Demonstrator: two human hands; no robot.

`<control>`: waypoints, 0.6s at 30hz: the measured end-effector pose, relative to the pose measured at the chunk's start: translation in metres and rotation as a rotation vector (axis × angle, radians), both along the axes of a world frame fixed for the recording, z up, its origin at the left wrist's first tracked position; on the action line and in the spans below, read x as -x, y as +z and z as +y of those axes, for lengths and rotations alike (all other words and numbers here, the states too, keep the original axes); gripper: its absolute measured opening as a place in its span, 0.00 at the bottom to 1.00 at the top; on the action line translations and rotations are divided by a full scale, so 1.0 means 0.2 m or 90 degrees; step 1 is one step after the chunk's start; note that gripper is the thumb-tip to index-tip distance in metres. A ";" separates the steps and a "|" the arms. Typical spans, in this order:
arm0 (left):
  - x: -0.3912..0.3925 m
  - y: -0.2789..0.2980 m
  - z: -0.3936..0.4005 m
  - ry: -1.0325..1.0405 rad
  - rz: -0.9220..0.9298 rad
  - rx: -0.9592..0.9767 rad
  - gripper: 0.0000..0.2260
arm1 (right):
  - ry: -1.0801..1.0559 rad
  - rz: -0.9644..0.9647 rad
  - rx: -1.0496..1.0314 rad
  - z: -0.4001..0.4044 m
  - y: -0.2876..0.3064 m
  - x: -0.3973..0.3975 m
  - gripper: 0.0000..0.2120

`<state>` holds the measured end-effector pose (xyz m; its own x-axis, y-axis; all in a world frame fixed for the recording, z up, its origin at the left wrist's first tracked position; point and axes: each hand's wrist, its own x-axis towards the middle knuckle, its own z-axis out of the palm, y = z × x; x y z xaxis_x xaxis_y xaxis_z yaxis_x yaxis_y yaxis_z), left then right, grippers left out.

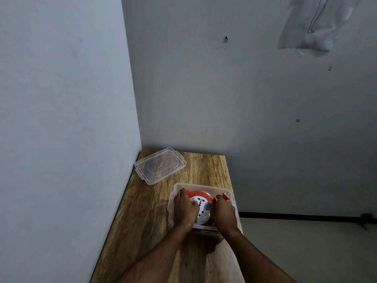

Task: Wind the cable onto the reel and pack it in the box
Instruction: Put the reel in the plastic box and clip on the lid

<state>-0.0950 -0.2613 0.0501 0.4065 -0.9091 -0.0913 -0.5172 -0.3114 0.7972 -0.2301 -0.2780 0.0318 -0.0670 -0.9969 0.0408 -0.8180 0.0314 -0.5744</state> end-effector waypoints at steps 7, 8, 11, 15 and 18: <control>-0.07 0.12 -0.07 0.005 0.071 0.080 0.26 | -0.034 0.066 0.154 -0.08 0.14 -0.02 0.08; -0.09 0.14 -0.09 0.014 0.081 0.095 0.25 | -0.019 0.028 0.166 -0.11 0.16 -0.03 0.08; -0.16 0.21 -0.13 0.051 0.087 0.156 0.27 | -0.004 -0.093 0.144 -0.22 0.20 -0.10 0.18; -0.34 0.27 -0.22 0.138 0.135 0.191 0.26 | 0.062 -0.179 0.079 -0.35 0.28 -0.19 0.27; -0.49 0.28 -0.29 0.193 0.169 0.192 0.22 | 0.109 -0.205 0.062 -0.45 0.33 -0.27 0.28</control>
